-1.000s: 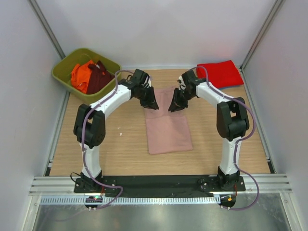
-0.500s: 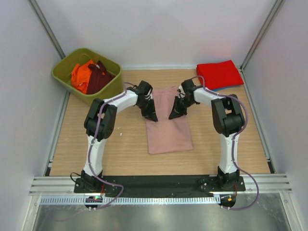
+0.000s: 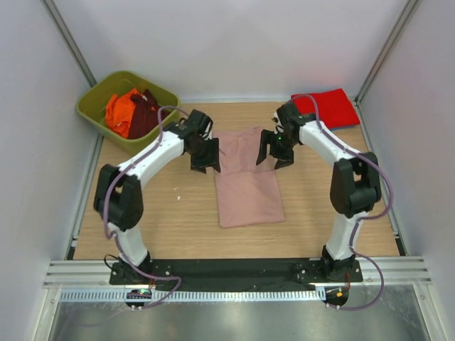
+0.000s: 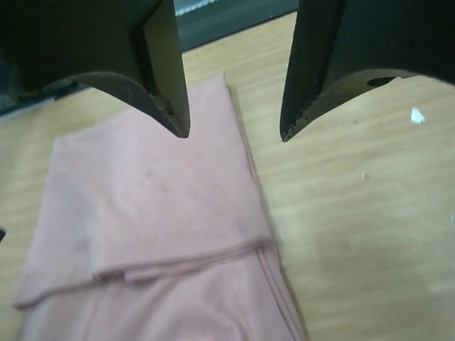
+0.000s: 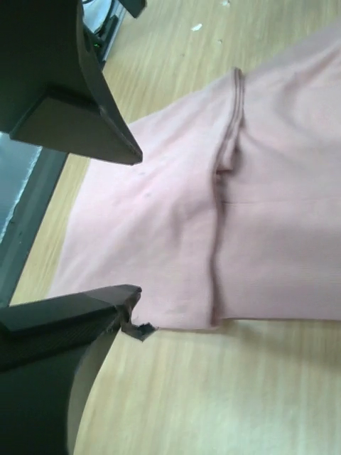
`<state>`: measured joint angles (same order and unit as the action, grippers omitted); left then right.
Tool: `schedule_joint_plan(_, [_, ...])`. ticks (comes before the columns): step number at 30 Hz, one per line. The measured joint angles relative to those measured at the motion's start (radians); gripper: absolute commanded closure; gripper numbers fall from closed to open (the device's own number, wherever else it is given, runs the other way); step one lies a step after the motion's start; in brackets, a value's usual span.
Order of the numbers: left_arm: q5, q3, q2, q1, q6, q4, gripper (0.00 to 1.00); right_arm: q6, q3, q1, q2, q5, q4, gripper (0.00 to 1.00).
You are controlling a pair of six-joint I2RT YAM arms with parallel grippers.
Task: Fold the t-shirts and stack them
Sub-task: Fold the tshirt
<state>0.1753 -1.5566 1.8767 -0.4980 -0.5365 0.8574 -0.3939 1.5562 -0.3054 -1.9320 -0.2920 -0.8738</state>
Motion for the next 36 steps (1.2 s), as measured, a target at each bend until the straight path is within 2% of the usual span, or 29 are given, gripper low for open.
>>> schedule_joint_plan(4, [0.040,0.197,-0.214,0.000,-0.005,-0.013,0.41,0.003,-0.140,0.008,0.188,0.024,-0.020,0.16])
schedule_joint_plan(7, [0.111,0.370,-0.292,-0.003,-0.030,-0.062,0.41,0.000,-0.287,0.021,0.303,0.024,-0.018,0.18])
schedule_joint_plan(8, [0.144,0.467,-0.308,-0.006,-0.050,-0.110,0.42,-0.001,-0.339,0.028,0.329,0.020,-0.010,0.20])
schedule_joint_plan(10, [0.174,0.560,-0.309,-0.016,-0.084,-0.145,0.43,-0.005,-0.427,0.040,0.356,0.013,-0.003,0.27])
schedule_joint_plan(13, [0.198,0.668,-0.309,-0.048,-0.134,-0.198,0.44,-0.024,-0.553,0.053,0.381,0.004,0.012,0.32])
schedule_joint_plan(19, [0.208,0.699,-0.309,-0.143,-0.204,-0.309,0.44,-0.055,-0.660,0.054,0.436,-0.001,0.050,0.39])
schedule_joint_plan(25, [0.185,0.724,-0.333,-0.148,-0.267,-0.362,0.42,-0.085,-0.756,0.054,0.459,-0.008,0.131,0.48])
schedule_joint_plan(36, [0.177,0.760,-0.341,-0.147,-0.358,-0.417,0.43,-0.135,-0.857,0.066,0.492,-0.020,0.233,0.47])
